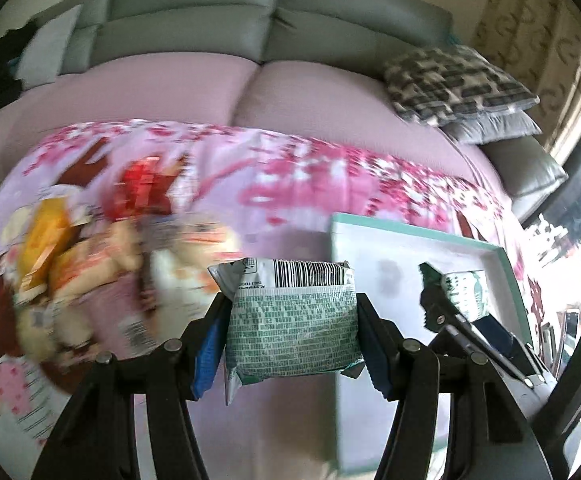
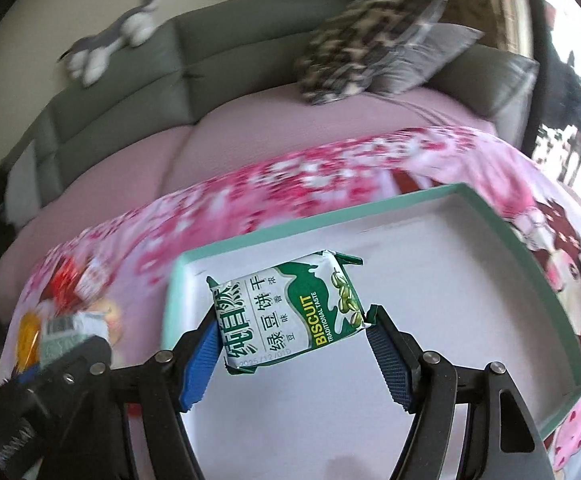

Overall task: Organize snacks
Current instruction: 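Carry both packs into the teal tray and open both tools to release them, then move both open tools back from the tray to the snack pile, then grasp the round cracker pack with the left tool while the right tool grasps the white printed bag, then carry both snacks into the teal tray and open both tools to release them, then move both open tools back from the tray to the snack pile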

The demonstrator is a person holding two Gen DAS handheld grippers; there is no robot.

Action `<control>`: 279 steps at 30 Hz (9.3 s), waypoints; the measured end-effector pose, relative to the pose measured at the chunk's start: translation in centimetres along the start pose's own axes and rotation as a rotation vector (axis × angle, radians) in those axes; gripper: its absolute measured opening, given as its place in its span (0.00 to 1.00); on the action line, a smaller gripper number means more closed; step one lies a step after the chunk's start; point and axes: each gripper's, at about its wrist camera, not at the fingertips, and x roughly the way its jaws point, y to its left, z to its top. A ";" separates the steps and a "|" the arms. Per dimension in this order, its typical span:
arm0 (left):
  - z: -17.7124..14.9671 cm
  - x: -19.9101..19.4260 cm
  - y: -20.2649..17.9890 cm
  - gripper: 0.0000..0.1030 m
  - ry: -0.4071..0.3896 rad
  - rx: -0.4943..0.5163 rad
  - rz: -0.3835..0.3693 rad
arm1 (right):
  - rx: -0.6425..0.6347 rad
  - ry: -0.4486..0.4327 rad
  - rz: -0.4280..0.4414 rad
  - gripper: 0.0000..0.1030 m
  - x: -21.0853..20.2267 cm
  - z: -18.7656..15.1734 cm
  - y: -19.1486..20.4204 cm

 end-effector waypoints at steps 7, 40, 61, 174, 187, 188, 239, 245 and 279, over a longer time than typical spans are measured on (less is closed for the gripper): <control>0.9 3.8 -3.9 0.61 0.018 0.075 -0.041 | 0.082 -0.025 -0.105 0.72 1.5 0.5 -2.8; 0.2 -0.9 1.5 0.89 -0.107 0.008 0.270 | -0.047 0.065 -0.130 0.92 -0.3 0.4 -0.5; -1.5 -6.0 11.7 0.99 -0.236 -0.221 0.484 | -0.059 -0.007 -0.004 1.00 -2.0 0.0 3.9; -4.1 -2.1 20.3 0.59 -0.038 -0.371 0.379 | -0.191 0.092 0.344 0.19 -1.1 -4.3 16.5; -2.5 -6.5 17.3 0.59 -0.175 -0.332 0.353 | -0.142 0.027 0.346 0.19 -3.8 -2.4 14.4; -2.4 -6.7 16.9 0.59 -0.183 -0.325 0.346 | -0.137 0.022 0.343 0.19 -4.0 -2.3 14.2; -3.0 1.6 -8.5 0.63 -0.093 0.232 0.019 | 0.209 0.011 -0.172 0.20 -4.5 0.6 -8.7; -2.6 0.6 -7.9 0.68 -0.111 0.219 0.014 | 0.214 0.035 -0.165 0.24 -4.1 0.5 -8.7; -1.2 -1.7 10.6 0.98 -0.150 -0.261 0.401 | 0.044 -0.037 -0.206 1.00 -4.5 1.1 -4.5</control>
